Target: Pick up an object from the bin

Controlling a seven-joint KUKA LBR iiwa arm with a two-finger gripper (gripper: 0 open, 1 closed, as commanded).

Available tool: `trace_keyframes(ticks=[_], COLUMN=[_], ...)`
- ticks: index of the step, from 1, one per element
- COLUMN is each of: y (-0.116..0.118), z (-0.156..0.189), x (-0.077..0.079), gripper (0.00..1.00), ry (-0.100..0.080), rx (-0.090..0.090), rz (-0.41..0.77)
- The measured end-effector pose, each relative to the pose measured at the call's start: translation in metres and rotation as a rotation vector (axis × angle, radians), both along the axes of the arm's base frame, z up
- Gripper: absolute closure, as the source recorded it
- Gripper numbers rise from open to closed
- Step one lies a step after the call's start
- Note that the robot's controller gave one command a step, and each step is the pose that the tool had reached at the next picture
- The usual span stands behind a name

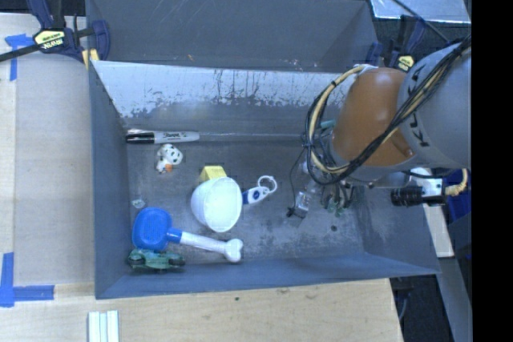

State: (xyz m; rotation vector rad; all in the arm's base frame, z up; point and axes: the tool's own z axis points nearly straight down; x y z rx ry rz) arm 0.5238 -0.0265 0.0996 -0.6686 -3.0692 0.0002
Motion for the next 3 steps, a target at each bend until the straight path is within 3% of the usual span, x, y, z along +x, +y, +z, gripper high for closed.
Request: trace_keyframes(ticks=[1,2,3], y=[0.083,-0.047,-0.09], z=[-0.03,-0.029,-0.029], x=[-0.03,-0.041,-0.037], gripper=[0.0,0.0,0.0], ry=[-0.002,-0.001,-0.009], rx=[0.001,-0.003,-0.008], rz=[0.226,0.288,0.635])
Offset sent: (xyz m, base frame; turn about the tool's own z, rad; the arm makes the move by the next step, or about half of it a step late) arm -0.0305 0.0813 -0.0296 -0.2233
